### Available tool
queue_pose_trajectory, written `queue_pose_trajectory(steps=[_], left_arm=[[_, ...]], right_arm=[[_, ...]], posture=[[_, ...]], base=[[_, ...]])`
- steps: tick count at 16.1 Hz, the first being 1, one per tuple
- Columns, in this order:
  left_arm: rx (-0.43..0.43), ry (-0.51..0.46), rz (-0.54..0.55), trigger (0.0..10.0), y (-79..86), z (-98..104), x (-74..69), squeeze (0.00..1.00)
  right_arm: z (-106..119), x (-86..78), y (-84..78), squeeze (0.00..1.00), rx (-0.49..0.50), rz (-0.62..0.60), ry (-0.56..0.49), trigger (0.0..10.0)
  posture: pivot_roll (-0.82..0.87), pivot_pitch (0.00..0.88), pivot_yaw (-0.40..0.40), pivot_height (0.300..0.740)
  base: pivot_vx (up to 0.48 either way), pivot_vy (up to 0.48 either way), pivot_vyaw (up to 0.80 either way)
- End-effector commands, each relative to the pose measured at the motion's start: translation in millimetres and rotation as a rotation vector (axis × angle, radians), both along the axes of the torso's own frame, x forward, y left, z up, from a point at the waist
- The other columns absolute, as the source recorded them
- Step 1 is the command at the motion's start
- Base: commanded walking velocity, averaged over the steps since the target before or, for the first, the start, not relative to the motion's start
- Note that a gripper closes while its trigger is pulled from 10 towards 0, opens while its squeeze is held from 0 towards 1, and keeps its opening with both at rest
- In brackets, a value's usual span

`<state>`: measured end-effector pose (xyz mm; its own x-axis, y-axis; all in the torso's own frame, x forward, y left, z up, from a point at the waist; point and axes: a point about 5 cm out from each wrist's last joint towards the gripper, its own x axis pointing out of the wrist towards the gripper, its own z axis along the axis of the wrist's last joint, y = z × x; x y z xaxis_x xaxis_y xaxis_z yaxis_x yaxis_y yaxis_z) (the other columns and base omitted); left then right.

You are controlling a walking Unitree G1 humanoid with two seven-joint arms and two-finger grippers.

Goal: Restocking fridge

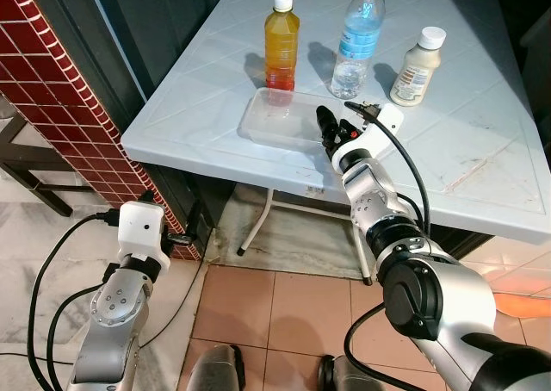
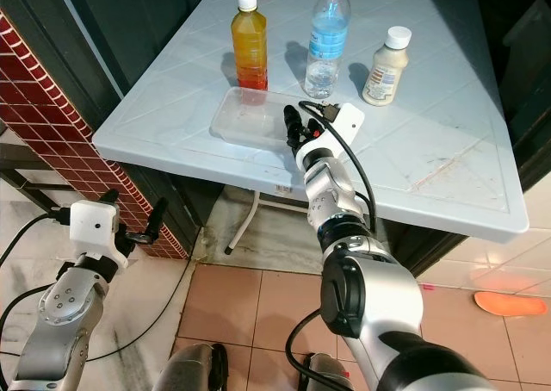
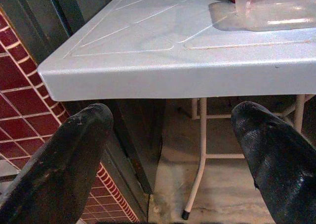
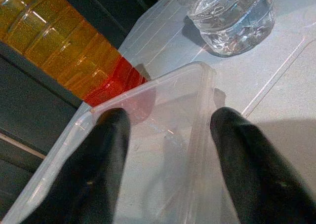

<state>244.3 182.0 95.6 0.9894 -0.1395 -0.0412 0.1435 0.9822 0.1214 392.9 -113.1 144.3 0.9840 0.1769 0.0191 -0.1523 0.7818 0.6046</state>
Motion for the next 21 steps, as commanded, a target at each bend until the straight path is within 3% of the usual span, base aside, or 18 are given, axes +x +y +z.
queue_pose_trajectory(steps=[1, 12, 18, 21], left_arm=[[0.018, -0.010, -0.001, 10.0, 2.5, 5, 0.1, 0.00], [0.014, -0.010, -0.001, 10.0, 0.7, 4, 0.9, 0.00], [0.015, -0.013, -0.003, 10.0, 0.2, 4, 2.0, 0.00], [0.013, -0.014, -0.001, 10.0, -0.6, 4, 2.0, 0.00]], right_arm=[[0, 0.8, 4.8, 0.00, 0.035, 0.008, 0.022, 0.0], [-9, -0.3, -5.3, 0.00, 0.112, -0.050, 0.097, 0.0], [-9, -0.4, -8.1, 0.00, 0.105, -0.073, 0.099, 0.0], [-4, -0.7, -14.2, 0.00, 0.041, -0.123, 0.039, 0.0]], posture=[[0.18, 0.123, 0.087, 0.740], [0.17, 0.124, 0.082, 0.740], [0.17, 0.119, 0.082, 0.740], [0.17, 0.118, 0.079, 0.740]], base=[[0.000, 0.000, 0.00], [0.000, 0.000, 0.00], [0.000, 0.000, 0.00], [0.000, 0.000, 0.00]])
